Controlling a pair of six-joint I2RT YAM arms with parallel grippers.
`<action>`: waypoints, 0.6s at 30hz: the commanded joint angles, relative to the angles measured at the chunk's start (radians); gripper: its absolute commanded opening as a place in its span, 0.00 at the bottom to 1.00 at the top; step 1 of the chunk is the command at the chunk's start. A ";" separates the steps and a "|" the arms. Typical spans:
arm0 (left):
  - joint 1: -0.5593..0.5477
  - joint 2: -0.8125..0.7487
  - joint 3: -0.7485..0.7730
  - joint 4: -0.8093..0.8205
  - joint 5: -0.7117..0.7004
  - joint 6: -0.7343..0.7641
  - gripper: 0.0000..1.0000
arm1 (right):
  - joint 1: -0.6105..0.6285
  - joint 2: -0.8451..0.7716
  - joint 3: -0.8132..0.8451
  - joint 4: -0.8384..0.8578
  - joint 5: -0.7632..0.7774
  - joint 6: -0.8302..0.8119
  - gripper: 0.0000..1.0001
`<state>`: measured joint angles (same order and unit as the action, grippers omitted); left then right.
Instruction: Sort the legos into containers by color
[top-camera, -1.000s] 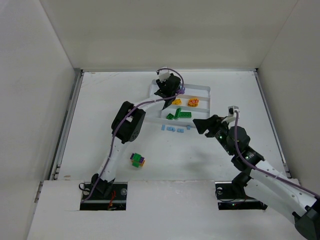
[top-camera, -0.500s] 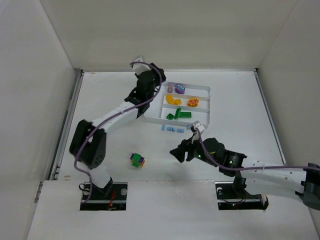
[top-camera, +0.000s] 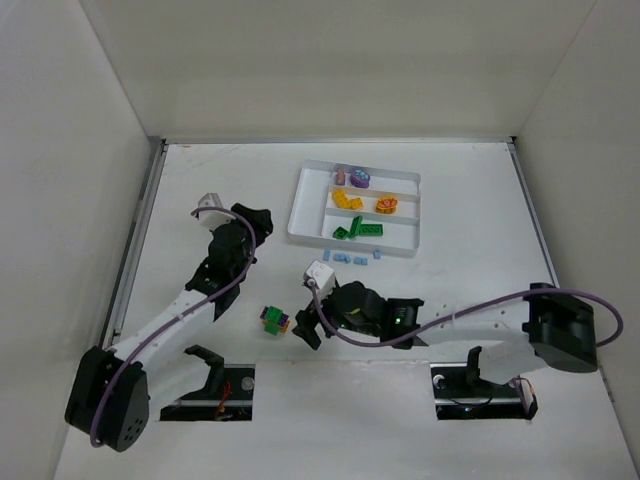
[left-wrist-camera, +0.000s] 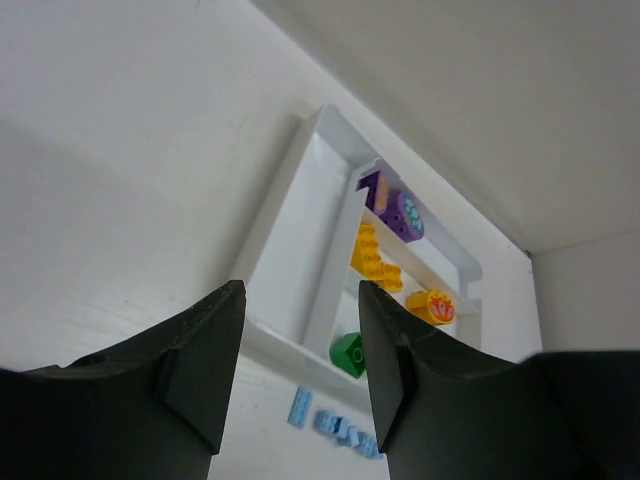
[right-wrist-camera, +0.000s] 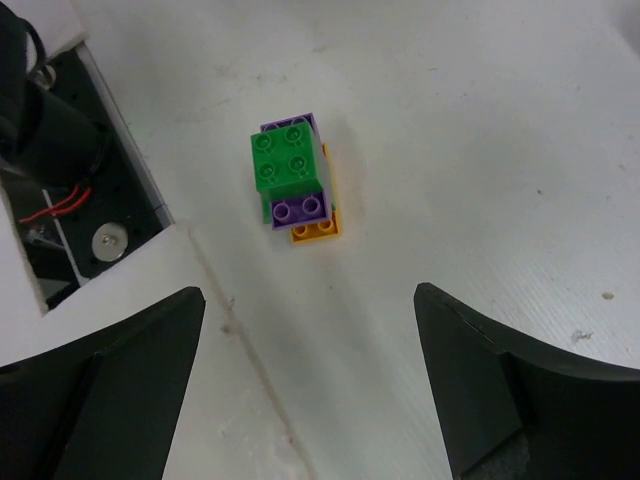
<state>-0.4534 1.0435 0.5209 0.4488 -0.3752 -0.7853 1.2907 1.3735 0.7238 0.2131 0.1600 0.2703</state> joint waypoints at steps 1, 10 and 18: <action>0.034 -0.124 -0.062 -0.044 0.058 -0.051 0.46 | -0.001 0.085 0.106 0.072 -0.014 -0.063 0.91; 0.181 -0.338 -0.215 -0.168 0.179 -0.078 0.46 | -0.024 0.282 0.241 0.103 -0.071 -0.077 0.84; 0.290 -0.352 -0.306 -0.153 0.298 -0.106 0.46 | -0.049 0.367 0.307 0.098 -0.122 -0.069 0.71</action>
<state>-0.1951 0.7094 0.2367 0.2741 -0.1482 -0.8722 1.2514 1.7271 0.9771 0.2554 0.0723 0.2077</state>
